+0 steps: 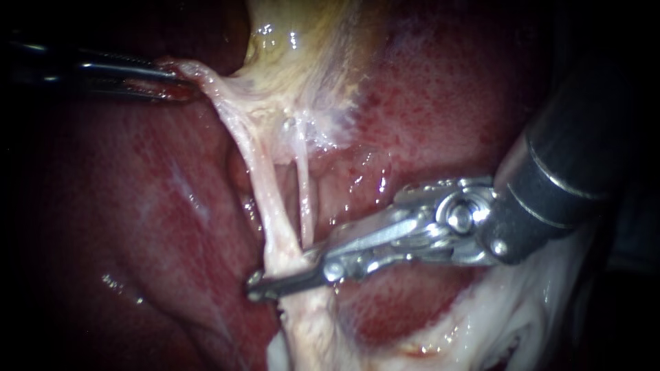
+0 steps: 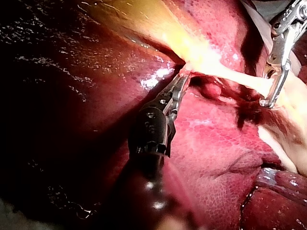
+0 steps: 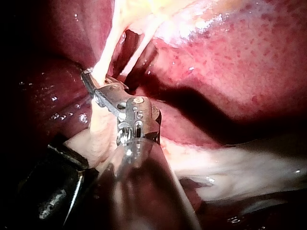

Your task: Going back first clip left tube

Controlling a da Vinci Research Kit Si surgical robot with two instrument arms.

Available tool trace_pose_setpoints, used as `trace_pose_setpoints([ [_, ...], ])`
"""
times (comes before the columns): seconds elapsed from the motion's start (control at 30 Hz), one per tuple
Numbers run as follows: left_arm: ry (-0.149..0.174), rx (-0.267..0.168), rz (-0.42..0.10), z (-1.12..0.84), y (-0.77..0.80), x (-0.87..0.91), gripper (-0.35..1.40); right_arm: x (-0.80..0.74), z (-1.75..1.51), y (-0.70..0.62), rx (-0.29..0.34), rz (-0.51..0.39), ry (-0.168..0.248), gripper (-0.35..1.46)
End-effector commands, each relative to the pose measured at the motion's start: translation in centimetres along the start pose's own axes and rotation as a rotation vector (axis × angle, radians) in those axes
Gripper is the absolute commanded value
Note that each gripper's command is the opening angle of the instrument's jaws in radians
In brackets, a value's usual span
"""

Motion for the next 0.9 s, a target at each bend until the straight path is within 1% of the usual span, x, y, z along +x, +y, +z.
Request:
trace_pose_setpoints([
  [0.03, 0.000, 0.000, 0.000, 0.00, 0.00, 0.00, -0.35, 0.00, 0.02, 0.02, 0.002, -0.007, 0.006, -0.20],
  [0.07, 0.000, 0.000, 0.000, 0.00, 0.00, 0.00, -0.35, -0.01, 0.04, 0.04, 0.006, -0.019, 0.013, -0.10],
  [0.1, 0.000, 0.000, 0.000, 0.00, 0.00, 0.00, -0.35, -0.03, 0.06, 0.07, 0.010, -0.026, 0.020, 0.09],
  [0.13, 0.000, 0.000, 0.000, 0.00, 0.00, 0.00, -0.35, -0.04, 0.08, 0.11, 0.012, -0.039, 0.025, 0.18],
  [0.2, 0.000, 0.000, 0.000, 0.00, 0.00, 0.00, -0.35, -0.09, 0.14, 0.22, 0.017, -0.060, 0.039, 0.35],
  [0.27, 0.000, 0.000, 0.000, 0.00, 0.00, 0.00, -0.35, -0.12, 0.18, 0.30, 0.017, -0.086, 0.041, 0.42],
  [0.33, 0.000, 0.000, 0.000, 0.00, 0.00, 0.00, -0.35, -0.17, 0.20, 0.43, -0.006, -0.124, 0.054, 0.46],
  [0.43, 0.000, 0.000, 0.000, 0.00, 0.00, 0.00, -0.35, -0.19, 0.18, 0.55, -0.052, -0.168, 0.082, 0.49],
  [0.53, 0.000, 0.000, 0.000, -0.01, 0.00, 0.00, -0.35, -0.21, 0.10, 0.62, -0.086, -0.209, 0.101, 0.49],
  [0.63, 0.000, 0.000, 0.000, -0.02, 0.00, -0.01, -0.35, -0.26, 0.02, 0.63, -0.109, -0.257, 0.110, 0.49],
  [0.73, 0.000, -0.001, 0.000, -0.02, 0.00, 0.00, -0.35, -0.30, -0.09, 0.62, -0.130, -0.311, 0.115, 0.49],
  [0.9, 0.000, -0.002, 0.001, -0.03, -0.01, -0.01, -0.35, -0.36, -0.41, 0.51, -0.159, -0.495, 0.111, 0.50],
])
